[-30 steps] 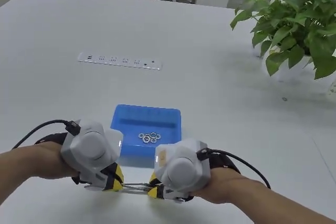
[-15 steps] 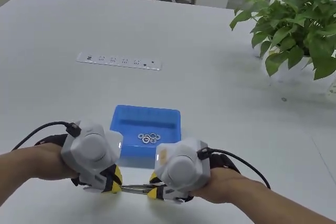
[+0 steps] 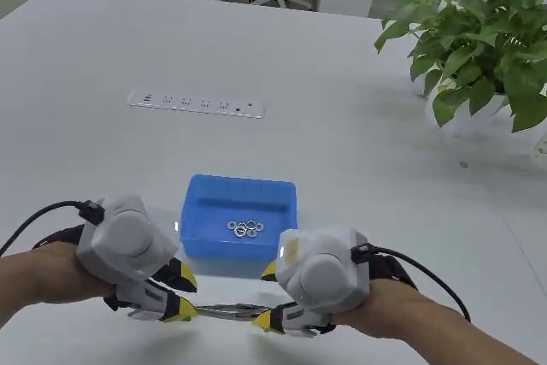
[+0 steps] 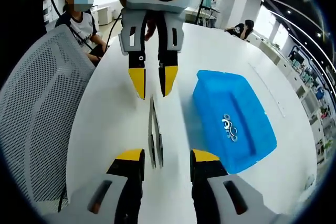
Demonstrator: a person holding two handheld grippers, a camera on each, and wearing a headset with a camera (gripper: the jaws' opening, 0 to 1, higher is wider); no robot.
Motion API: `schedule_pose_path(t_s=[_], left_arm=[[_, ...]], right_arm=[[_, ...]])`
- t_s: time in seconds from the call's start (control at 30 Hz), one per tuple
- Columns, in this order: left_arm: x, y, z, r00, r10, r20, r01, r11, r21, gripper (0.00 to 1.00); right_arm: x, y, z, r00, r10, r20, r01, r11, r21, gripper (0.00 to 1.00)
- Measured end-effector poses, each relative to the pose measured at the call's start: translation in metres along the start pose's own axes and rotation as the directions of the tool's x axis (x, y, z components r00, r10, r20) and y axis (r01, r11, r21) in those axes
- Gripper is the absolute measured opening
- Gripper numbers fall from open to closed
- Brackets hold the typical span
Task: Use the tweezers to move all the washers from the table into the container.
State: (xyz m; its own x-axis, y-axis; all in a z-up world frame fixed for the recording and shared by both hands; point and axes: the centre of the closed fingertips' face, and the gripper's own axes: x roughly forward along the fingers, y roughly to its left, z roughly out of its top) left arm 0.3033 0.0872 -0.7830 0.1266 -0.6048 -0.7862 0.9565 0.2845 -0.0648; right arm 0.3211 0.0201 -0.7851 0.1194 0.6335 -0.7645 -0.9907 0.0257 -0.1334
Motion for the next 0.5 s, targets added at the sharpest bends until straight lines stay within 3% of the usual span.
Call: schedule_pose_path(t_s=[0.17, 0.3, 0.5], left_arm=[[-0.015, 0.003, 0.002, 0.9974, 0.055, 0.047, -0.053, 0.997, -0.049, 0.29], [-0.025, 0.002, 0.007, 0.9937, 0.086, 0.071, -0.082, 0.995, -0.064, 0.34], [-0.042, 0.010, 0.014, 0.9811, 0.147, 0.126, -0.136, 0.987, -0.087, 0.47]], right_arm=[[-0.020, -0.013, 0.006, 0.9955, -0.069, 0.065, 0.065, 0.996, 0.069, 0.42], [-0.032, -0.022, 0.006, 0.9901, -0.111, 0.087, 0.101, 0.989, 0.110, 0.46], [-0.055, -0.036, 0.000, 0.9756, -0.180, 0.125, 0.152, 0.966, 0.208, 0.55]])
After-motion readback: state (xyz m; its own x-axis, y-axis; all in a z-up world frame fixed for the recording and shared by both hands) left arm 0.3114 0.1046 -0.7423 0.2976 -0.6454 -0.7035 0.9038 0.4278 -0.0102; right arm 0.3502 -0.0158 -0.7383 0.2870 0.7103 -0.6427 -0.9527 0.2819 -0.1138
